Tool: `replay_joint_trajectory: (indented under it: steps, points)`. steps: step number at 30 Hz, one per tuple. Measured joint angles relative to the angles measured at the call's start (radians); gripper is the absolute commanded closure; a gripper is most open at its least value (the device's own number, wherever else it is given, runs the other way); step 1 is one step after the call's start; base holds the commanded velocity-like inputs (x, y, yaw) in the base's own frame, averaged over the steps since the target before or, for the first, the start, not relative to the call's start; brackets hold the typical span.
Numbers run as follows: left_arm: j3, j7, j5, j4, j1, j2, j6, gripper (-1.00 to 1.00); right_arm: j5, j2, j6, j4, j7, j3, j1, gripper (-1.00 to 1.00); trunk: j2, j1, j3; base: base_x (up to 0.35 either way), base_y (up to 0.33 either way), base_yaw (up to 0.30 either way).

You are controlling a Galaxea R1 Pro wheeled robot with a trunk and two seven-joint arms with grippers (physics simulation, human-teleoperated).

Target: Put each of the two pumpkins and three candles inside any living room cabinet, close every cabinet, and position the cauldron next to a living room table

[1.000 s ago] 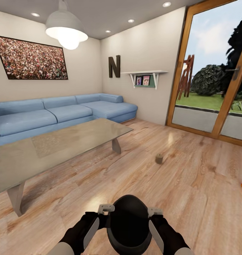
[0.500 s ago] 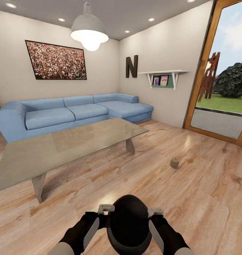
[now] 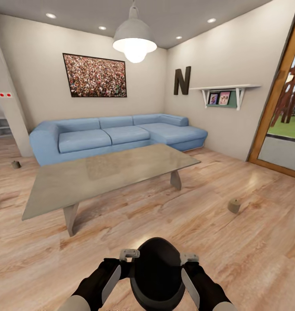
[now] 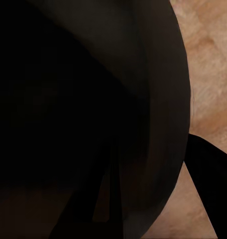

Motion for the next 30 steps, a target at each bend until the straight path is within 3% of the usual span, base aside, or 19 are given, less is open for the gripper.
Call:
replay_joint_trajectory:
  steps: [30]
  points:
    - [0.001,0.0,-0.001,0.0,0.0,-0.001,0.0,1.0,0.002,0.0,0.001,-0.001,0.001,-0.001,0.0,1.0,0.0,0.0,0.0,0.0,-0.021,0.291]
